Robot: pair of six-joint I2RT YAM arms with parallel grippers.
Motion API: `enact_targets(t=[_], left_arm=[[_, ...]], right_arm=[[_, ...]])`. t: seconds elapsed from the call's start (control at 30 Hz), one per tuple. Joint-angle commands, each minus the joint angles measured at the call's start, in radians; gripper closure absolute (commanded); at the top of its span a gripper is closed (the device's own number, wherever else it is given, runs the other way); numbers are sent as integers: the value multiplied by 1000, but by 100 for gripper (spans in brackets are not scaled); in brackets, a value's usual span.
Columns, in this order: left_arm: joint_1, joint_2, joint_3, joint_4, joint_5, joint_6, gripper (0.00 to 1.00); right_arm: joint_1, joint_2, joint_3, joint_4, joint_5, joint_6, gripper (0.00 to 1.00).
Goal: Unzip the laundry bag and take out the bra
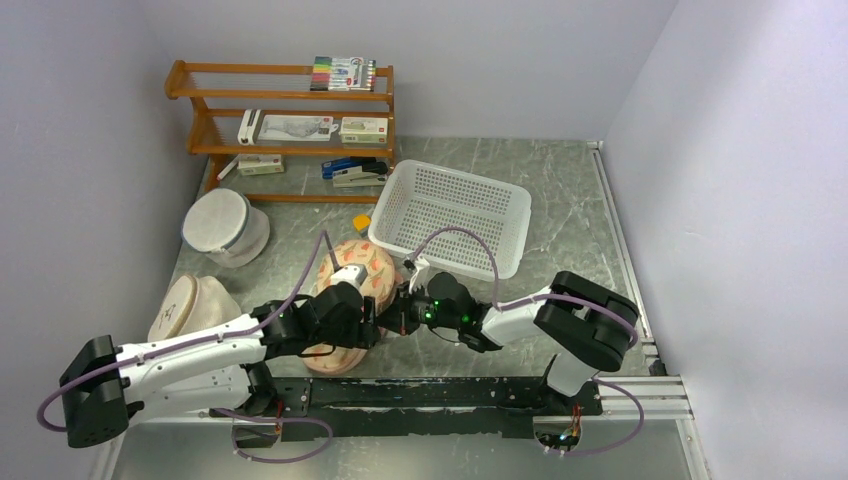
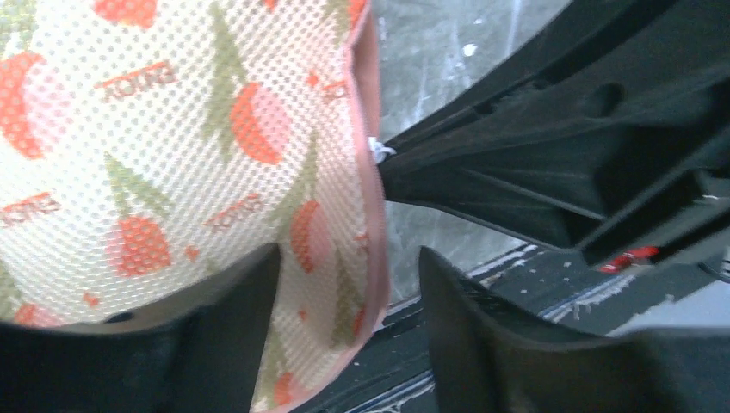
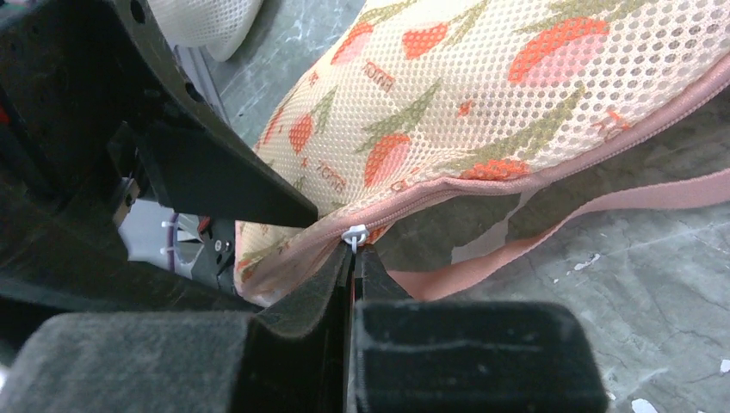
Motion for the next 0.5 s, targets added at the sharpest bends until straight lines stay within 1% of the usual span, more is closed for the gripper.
enact_targets(t=[0.0, 0.1, 0.17, 0.3, 0.4, 0.47], left_arm=[[-8, 29, 22, -65, -73, -40, 38], [-9, 36, 18, -84, -99, -45, 50], [-9, 29, 8, -90, -123, -51, 63], [-9, 8, 17, -141, -174, -97, 84], [-9, -20, 29, -205, -220, -160, 93], [-9, -48, 24, -246, -254, -199, 93]], right_arm=[[5, -39, -4, 40, 16, 5, 100], [21, -48, -4, 31, 30, -14, 100], [34, -45, -3, 31, 45, -26, 100], [32, -33, 0, 1, 93, -17, 100], [13, -16, 1, -36, 143, -15, 100], [-17, 2, 0, -46, 151, -7, 100]])
